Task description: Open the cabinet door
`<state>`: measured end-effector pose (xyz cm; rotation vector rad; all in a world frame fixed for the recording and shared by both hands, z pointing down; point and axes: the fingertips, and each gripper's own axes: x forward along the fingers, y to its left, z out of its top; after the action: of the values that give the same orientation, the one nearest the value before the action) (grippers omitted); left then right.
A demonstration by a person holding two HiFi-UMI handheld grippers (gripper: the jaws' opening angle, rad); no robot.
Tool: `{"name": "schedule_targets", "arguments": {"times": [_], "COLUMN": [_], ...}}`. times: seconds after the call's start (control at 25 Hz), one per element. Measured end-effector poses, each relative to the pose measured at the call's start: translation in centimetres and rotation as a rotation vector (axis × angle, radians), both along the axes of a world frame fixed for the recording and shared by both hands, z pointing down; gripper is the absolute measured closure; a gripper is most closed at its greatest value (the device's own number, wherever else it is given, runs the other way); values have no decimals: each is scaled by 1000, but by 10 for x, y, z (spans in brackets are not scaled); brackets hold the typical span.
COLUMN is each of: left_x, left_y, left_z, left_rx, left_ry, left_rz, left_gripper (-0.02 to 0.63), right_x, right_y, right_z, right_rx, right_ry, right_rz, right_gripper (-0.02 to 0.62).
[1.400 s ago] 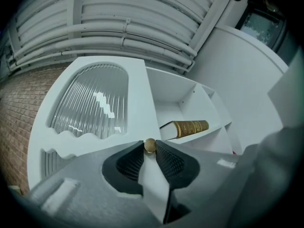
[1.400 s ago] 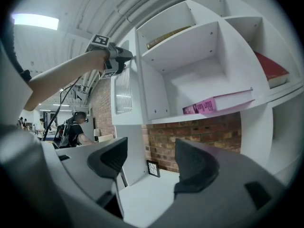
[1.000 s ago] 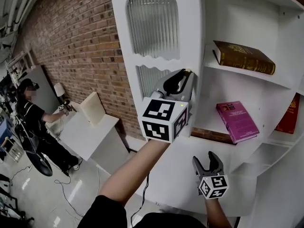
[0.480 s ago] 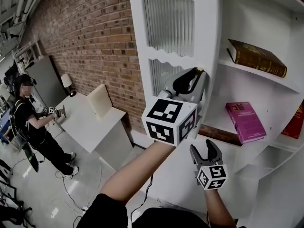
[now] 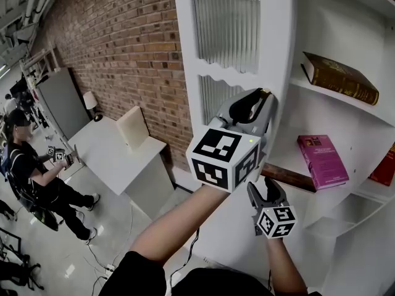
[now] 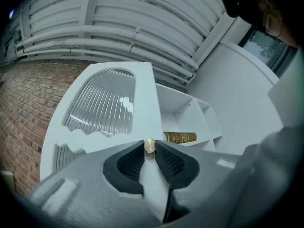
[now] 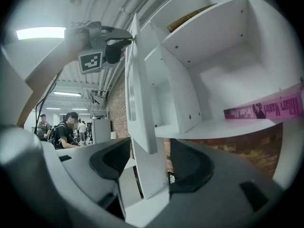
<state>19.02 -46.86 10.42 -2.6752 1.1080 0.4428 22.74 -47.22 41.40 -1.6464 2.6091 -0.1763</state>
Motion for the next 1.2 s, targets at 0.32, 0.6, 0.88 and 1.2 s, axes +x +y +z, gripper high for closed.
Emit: {"name": "schedule_targets", "arguments": {"times": [0.32,0.6,0.88,1.2], "left_x": [-1,-3,-2,-3], "left_y": [1,3,2,8], "left_z": [-1,-1,1,0], "left_rx": [-2,0,-33,-47], "left_ry": [-12,-9,-57,-20], "left_rz": [-3,-25,-44,-76], "left_gripper": [526,526,526,526], "right_x": [-11,-12,-12,-11], "right_y": [-12,-9,-9,-3], "right_z": [-3,-3,-2,-3], "right_rx": [28,42,39,50], "right_ry": [40,96,88,68], "right_rz": [-56,-68,-142,-190], "right_gripper": [476,514,520,526]}}
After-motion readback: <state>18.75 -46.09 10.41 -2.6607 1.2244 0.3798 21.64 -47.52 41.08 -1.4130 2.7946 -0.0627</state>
